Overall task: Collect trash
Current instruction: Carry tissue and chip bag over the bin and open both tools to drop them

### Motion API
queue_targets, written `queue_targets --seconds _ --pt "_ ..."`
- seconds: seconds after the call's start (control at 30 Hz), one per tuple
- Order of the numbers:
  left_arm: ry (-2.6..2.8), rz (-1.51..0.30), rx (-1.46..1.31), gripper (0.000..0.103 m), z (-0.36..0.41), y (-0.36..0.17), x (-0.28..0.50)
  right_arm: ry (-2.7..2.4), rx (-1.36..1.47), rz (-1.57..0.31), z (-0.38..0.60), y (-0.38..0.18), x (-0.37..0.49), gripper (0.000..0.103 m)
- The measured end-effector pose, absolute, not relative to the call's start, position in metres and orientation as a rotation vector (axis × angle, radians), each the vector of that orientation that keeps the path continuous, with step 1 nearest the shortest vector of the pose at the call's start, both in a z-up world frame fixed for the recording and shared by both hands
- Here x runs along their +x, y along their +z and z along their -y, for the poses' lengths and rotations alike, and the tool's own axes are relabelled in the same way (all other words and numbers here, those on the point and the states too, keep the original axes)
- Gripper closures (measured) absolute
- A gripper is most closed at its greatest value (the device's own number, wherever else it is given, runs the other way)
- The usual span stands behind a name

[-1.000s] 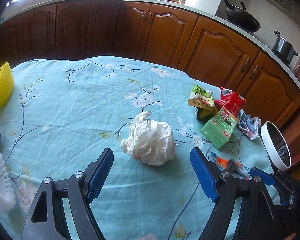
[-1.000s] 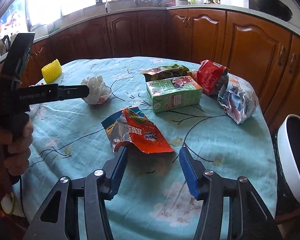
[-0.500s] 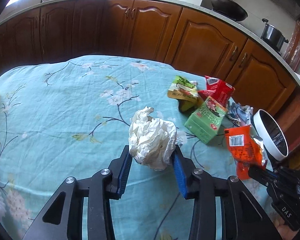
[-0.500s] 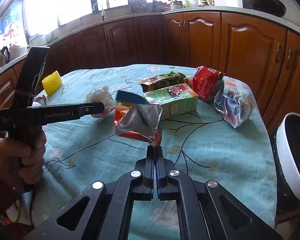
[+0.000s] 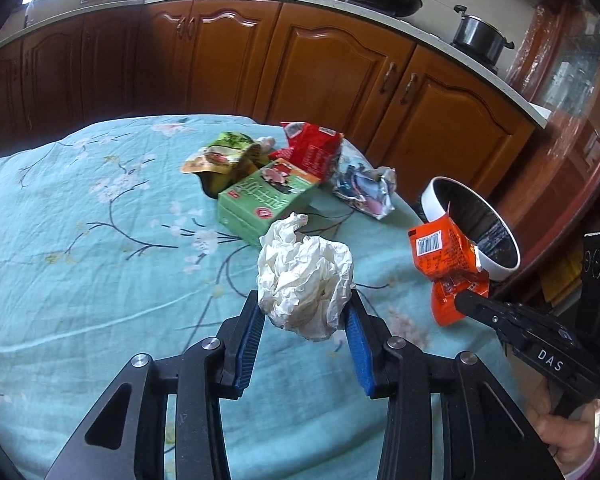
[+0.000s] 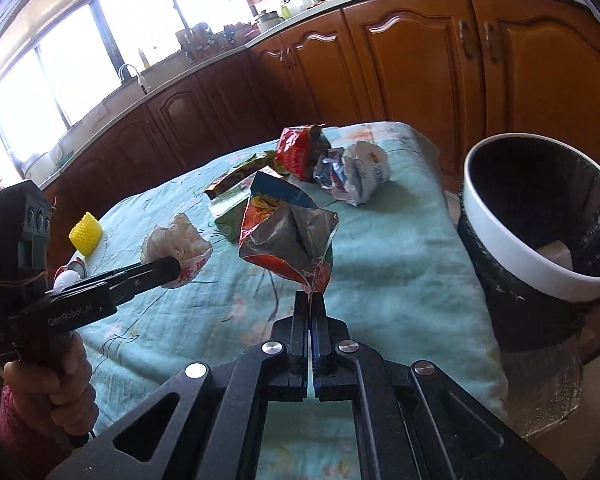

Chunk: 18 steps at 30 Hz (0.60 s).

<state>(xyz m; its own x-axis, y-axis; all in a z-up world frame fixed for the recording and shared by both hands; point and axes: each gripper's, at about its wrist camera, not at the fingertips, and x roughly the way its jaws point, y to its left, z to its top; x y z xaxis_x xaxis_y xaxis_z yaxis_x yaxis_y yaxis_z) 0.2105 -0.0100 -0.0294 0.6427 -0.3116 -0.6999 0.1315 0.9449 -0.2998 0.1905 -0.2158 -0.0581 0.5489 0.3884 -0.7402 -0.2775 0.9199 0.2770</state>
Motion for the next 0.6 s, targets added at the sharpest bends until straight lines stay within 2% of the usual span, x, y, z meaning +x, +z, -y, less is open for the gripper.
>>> queue_targets --seconds 0.6 --pt "-0.394 -0.828 -0.138 0.064 0.086 -0.017 0.232 0.235 0.230 -0.851 0.300 -0.038 0.185 0.102"
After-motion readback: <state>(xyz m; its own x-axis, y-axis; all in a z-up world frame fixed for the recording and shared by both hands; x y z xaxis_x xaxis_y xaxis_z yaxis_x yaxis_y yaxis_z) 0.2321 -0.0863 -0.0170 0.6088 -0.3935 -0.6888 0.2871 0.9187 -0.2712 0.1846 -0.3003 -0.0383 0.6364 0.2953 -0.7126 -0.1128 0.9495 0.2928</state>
